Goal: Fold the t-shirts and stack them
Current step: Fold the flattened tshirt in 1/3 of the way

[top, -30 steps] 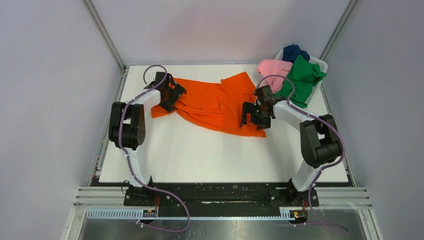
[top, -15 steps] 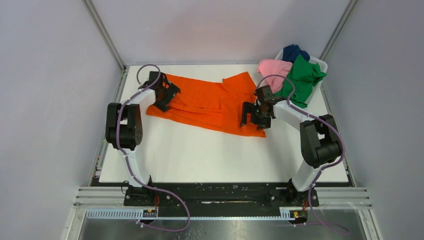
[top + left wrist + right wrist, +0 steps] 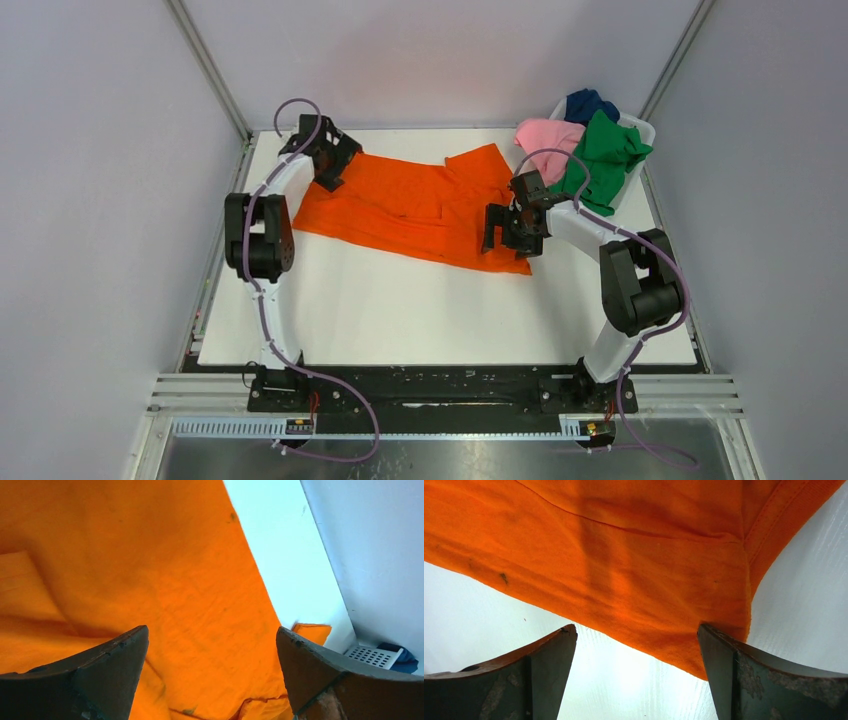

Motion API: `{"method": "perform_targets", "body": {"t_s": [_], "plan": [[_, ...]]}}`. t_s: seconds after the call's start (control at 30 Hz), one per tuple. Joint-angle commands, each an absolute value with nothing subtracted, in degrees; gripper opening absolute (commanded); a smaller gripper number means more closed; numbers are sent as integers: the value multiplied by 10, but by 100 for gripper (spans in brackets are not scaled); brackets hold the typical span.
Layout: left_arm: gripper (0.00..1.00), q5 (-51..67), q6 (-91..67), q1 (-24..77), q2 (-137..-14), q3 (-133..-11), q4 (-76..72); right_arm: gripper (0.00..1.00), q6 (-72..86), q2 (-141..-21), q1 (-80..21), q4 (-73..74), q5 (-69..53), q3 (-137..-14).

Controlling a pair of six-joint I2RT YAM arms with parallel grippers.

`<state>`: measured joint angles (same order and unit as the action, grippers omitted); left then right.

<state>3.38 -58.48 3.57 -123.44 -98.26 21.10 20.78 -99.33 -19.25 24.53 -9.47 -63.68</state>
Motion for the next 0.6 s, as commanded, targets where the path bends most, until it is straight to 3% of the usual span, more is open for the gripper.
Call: {"method": "perform_targets", "body": {"t_s": [0.0, 0.17, 0.37, 0.57], "plan": [[99, 3, -569, 18, -1171, -922, 238, 100, 204, -984, -198, 240, -79, -648], [99, 26, -564, 10, -1144, -807, 172, 100, 217, -1011, -201, 216, -83, -647], [99, 123, -546, 12, -1204, -813, 170, 99, 233, -1003, -201, 217, -63, -603], [99, 119, -532, 17, -1110, -721, 197, 100, 246, -937, -201, 252, -53, -514]]}}
